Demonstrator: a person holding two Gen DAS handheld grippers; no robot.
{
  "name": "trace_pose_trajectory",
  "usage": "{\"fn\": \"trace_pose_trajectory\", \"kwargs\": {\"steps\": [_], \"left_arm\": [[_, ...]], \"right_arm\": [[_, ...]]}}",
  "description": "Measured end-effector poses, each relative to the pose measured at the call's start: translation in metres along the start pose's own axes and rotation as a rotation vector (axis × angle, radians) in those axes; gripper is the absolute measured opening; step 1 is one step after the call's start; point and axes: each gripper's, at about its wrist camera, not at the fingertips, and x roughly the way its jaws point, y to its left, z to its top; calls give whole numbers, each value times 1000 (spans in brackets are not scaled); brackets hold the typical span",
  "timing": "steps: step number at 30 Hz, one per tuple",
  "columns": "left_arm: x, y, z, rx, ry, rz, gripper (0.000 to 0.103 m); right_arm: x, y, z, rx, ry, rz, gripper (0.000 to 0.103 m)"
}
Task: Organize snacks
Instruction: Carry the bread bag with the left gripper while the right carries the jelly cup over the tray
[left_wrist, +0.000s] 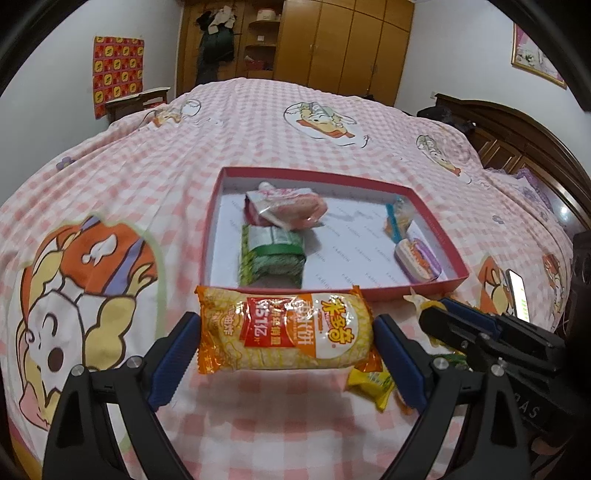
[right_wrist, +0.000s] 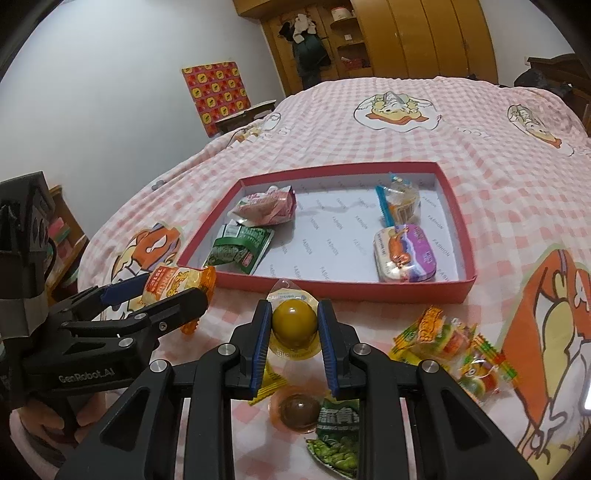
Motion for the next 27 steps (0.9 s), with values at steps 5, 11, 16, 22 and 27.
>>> {"fn": "trace_pose_trajectory", "kwargs": {"steps": [5,11,16,22,27], "left_arm": [[6,-9,10,21,3,-11,96],[17,-18,23,54,4,-2,96],[30,-21,33,71,8,14,96],[49,-22,40,85,28,30,96],[62,-26,42,123,20,74,96]], "right_arm": [[-4,-7,7,12,-8,-3,26],[-5,-14,17,12,-20,-21,26],[-2,-19,23,19,-22,-29,26],[2,-23,28,24,-23,-34,26],[5,-25,32,23,-21,-34,26]]}}
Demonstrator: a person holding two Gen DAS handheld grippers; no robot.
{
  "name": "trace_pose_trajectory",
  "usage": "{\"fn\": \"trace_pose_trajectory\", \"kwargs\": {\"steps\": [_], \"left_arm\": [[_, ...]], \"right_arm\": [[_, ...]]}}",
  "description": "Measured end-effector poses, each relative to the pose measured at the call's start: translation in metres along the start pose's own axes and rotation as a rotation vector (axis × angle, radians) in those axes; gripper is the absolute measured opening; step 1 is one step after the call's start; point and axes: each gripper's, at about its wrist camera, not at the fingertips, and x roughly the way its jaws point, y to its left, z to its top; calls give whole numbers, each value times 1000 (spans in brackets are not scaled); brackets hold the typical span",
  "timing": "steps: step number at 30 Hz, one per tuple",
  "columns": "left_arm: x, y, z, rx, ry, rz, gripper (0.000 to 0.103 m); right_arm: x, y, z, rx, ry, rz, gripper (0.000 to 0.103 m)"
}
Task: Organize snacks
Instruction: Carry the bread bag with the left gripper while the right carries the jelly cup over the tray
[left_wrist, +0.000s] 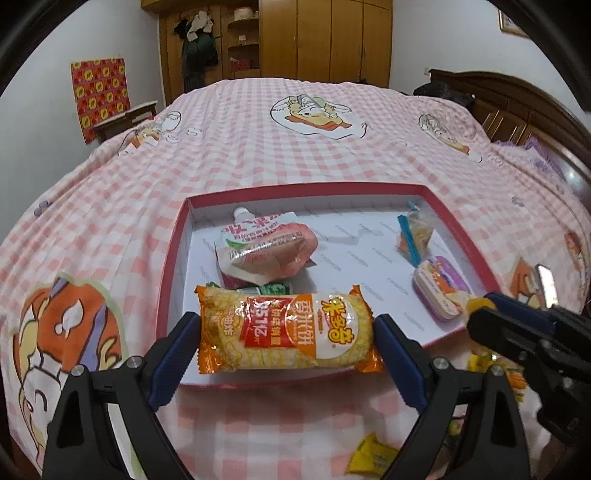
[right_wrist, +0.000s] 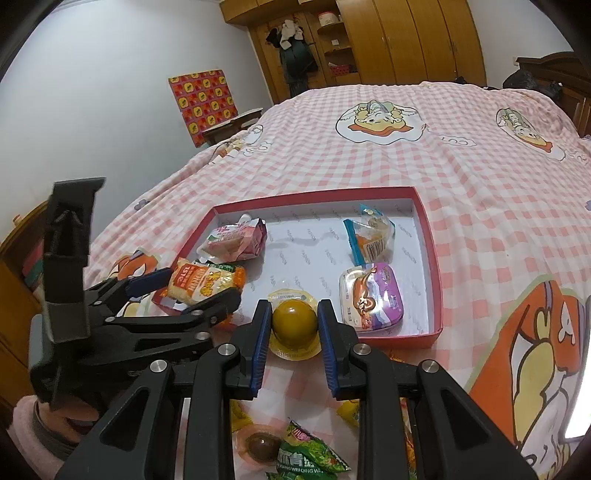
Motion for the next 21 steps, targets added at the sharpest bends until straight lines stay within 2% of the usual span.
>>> {"fn": "trace_pose_trajectory", "kwargs": {"steps": [6,15,21], "left_arm": [[9,-4,5,30,-28,35,96],[18,7,16,9,-56,50,96],[23,13,20,-18,-68,27,97]], "right_arm": [[1,-1,0,4,2,-1,26],[11,-7,3,10,14,-5,26],[15,-8,4,10,16,-7,26]]}}
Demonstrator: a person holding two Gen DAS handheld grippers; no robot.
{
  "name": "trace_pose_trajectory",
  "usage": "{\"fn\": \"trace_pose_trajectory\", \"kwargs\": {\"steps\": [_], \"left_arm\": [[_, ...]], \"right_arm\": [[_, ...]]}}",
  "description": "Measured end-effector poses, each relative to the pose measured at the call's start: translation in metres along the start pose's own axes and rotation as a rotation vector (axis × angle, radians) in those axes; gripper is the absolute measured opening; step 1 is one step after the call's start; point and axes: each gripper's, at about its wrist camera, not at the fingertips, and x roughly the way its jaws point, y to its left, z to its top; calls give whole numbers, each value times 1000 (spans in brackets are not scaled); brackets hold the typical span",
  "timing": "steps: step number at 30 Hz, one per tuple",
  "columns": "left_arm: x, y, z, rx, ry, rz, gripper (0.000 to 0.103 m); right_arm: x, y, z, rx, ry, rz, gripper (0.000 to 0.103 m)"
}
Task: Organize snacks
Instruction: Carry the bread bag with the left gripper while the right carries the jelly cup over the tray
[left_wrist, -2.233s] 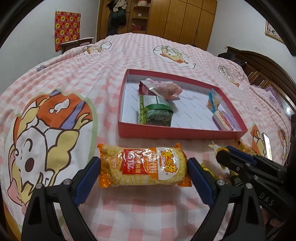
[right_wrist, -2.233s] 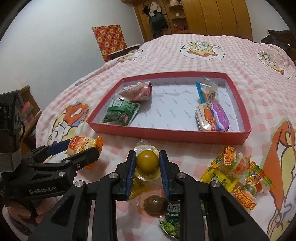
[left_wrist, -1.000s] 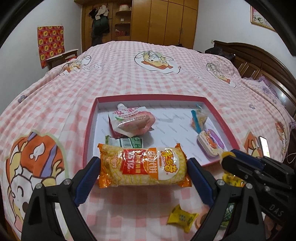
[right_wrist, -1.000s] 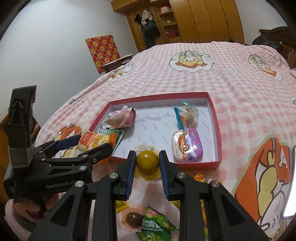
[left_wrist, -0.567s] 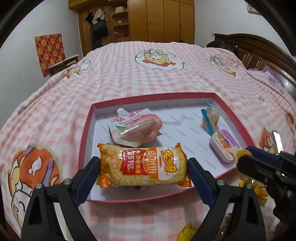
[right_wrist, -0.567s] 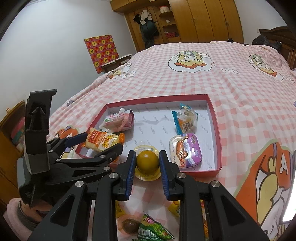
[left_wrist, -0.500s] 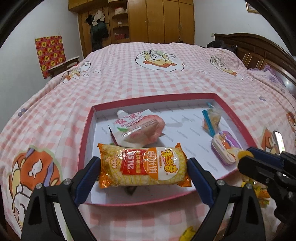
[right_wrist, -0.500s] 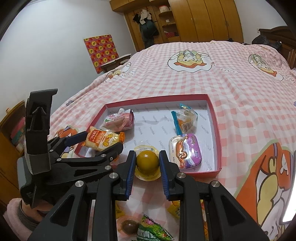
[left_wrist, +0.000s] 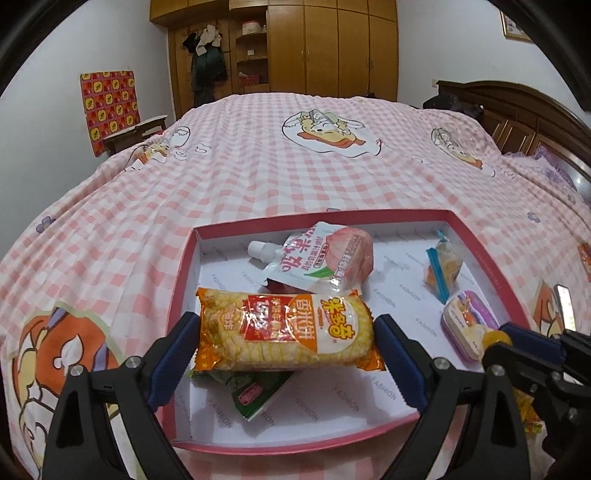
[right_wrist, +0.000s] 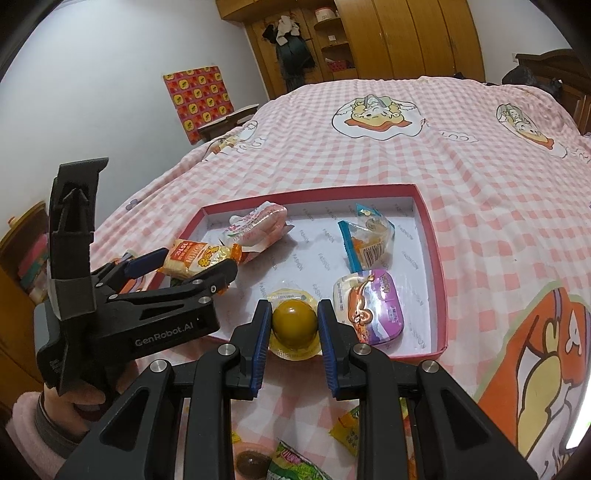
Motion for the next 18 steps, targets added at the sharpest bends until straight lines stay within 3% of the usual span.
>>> {"fn": "trace_pose_trajectory", "kwargs": {"steps": [18], "left_arm": [[-5,-3,-3,-18,2,-33,98]], "right_arm": [[20,-9,7,45,1,5,27]]}}
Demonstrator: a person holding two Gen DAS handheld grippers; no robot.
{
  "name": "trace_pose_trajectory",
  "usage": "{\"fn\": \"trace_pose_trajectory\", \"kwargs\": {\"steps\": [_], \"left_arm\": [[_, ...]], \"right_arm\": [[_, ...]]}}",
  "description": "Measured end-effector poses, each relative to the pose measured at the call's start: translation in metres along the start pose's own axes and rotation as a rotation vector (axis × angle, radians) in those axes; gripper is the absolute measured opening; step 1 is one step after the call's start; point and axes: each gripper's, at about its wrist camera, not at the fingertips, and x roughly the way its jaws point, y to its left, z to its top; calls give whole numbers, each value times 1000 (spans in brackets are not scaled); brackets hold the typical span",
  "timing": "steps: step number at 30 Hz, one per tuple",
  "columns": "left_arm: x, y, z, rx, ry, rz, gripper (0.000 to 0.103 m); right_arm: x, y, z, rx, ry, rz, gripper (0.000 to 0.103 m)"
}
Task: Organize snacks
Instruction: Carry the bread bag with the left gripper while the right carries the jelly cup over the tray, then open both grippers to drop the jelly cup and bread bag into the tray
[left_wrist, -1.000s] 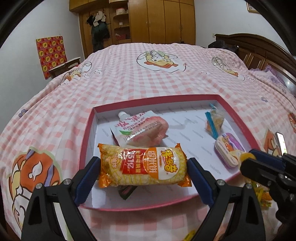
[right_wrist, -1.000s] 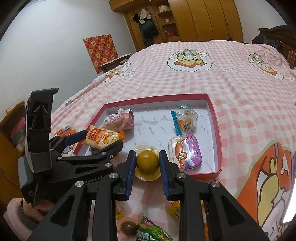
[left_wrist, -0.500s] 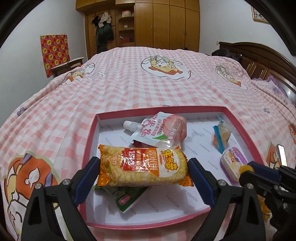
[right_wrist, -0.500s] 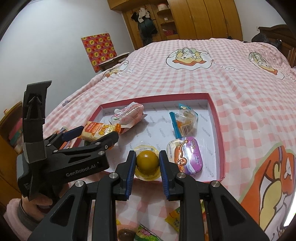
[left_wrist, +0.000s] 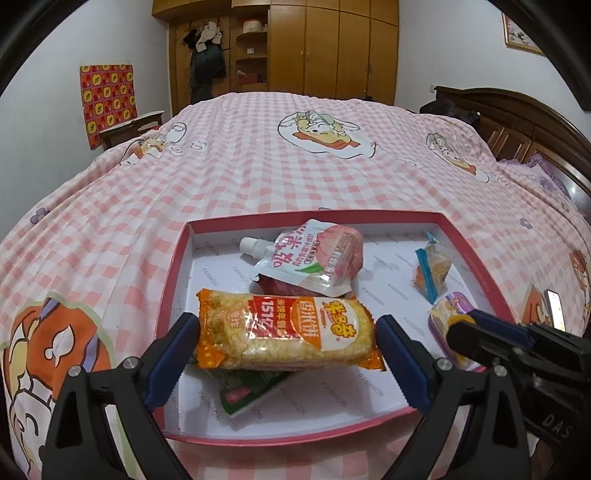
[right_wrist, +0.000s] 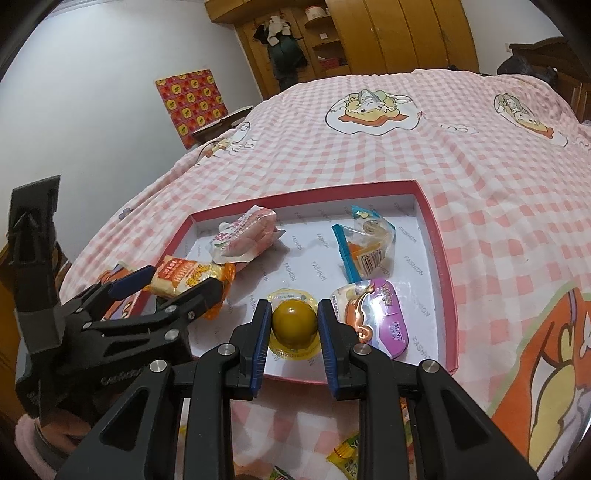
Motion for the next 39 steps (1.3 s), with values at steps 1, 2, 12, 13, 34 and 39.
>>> {"fn": "trace_pose_trajectory", "kwargs": {"steps": [1,2,12,13,34,39], "left_arm": [[-1,-1,0,2,3,-7,98],[-1,-2,-1,3,4,-12,98],[-5,-6,-3,3,5,-35,98],[-5,-6,-3,1,6,-37,98],[-1,-9,-14,47,57,-36,103],[-12,-3,-16,5,53,-70,103]], "right_arm": [[0,0,0,4,0,3,27],[0,-1,1,9,-1,5,27],[-4,-2,1,31,-25,15,37],[-4,-2,1,32,-24,16,37],[-11,-3,-2,43,-31,23,37],[-18,-3,-2,43,-37,27,37]]}}
